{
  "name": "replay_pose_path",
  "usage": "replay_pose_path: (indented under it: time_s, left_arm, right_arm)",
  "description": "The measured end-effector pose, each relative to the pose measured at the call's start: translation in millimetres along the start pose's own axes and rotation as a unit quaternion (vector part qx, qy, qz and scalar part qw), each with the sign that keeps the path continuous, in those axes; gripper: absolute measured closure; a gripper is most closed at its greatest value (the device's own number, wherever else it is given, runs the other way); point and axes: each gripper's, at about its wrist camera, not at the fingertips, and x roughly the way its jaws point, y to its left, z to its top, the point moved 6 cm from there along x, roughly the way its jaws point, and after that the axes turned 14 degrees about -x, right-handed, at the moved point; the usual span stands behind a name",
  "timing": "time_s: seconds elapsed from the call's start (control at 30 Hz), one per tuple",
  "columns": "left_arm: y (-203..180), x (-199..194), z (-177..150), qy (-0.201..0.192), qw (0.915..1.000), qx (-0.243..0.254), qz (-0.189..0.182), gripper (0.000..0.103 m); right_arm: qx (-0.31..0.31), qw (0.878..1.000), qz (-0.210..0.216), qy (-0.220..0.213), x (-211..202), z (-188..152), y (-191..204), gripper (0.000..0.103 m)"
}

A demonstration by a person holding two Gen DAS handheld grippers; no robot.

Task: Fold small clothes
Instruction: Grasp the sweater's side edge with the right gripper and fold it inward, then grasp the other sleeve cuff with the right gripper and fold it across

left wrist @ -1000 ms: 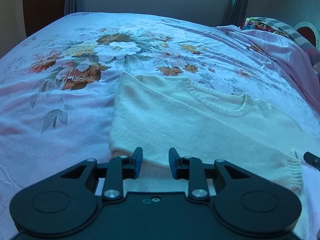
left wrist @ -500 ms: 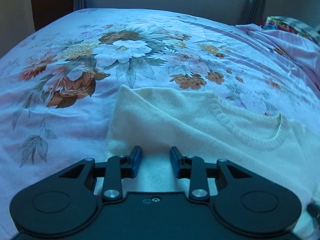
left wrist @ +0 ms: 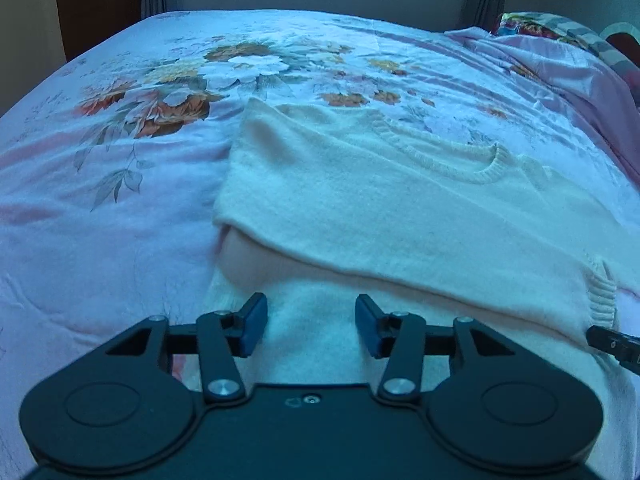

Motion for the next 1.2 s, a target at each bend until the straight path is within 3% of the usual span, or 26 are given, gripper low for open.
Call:
replay_pose_path:
  time_s: [0.07,0.17,0.27,0.57,0.63,0.67,0.7,0.73,0.83,0.87,1.03,1.1,1.2]
  left_arm:
    - [-2.5,-8.9,-6.4,-0.002,0.9999,0.006,0.011,0.056]
    - [-6.9,-27.9,-12.4,0.003,0.9998,-0.01,-0.015,0.056]
    - [-15.3,-41.5,-16.8,-0.002,0.9996,-0.011,-0.026,0.056]
    - [-50.6,-38.8,-24.3,-0.018,0.9994,0.003,-0.029,0.056]
    - [-58.6,-31.4,-22.7,-0.014,0.9995,0.005,-0.027,0.055]
    - [-62.3,-27.1,-21.6,-0.011,0.9996,0.004,-0.026,0.055]
    - [-65.3,-23.8,-20.1,-0.01,0.9996,0.002,-0.027,0.055]
    - [-67.9,-20.7,-18.4,-0.01,0.9996,0.0,-0.028,0.055]
    - [-72.3,-9.2,-11.9,-0.01,0.9996,-0.009,-0.023,0.055]
    - [-72.4,-5.9,-10.0,-0.008,0.9997,-0.013,-0.021,0.055]
    - [-66.3,2.2,-7.1,-0.001,0.9994,-0.029,-0.02,0.055]
    - [-63.9,2.5,-7.6,-0.003,0.9996,-0.022,-0.018,0.055]
    - [-58.8,2.5,-6.7,-0.005,0.9996,-0.02,-0.019,0.055]
  right_arm:
    - [0.002,1.0,-0.003,-0.006,-11.8,1.2,-1.8,0.096]
    - [0.027,0.999,-0.005,-0.029,-38.9,0.9,-14.7,0.096]
    - [0.048,0.998,-0.023,-0.025,-54.6,-7.5,-40.7,0.096]
    - [0.165,0.981,-0.1,-0.007,-70.1,-40.0,-177.6,0.094]
    - [0.195,0.974,-0.112,-0.004,-68.3,-45.6,-204.3,0.071]
    - [0.21,0.971,-0.117,-0.007,-67.8,-47.3,-217.6,0.044]
    - [0.219,0.968,-0.124,-0.012,-68.0,-48.0,-227.1,0.036]
    - [0.223,0.965,-0.135,-0.016,-68.4,-48.3,-237.1,0.037]
    - [0.26,0.955,-0.144,-0.028,-66.9,-51.2,-263.7,0.039]
    - [0.276,0.949,-0.147,-0.031,-64.8,-51.6,-272.8,0.048]
    - [0.343,0.923,-0.165,-0.053,-54.9,-50.1,-314.0,0.072]
    - [0.371,0.91,-0.174,-0.058,-52.3,-51.4,-327.6,0.088]
    - [0.381,0.903,-0.19,-0.061,-46.6,-45.7,-337.9,0.1]
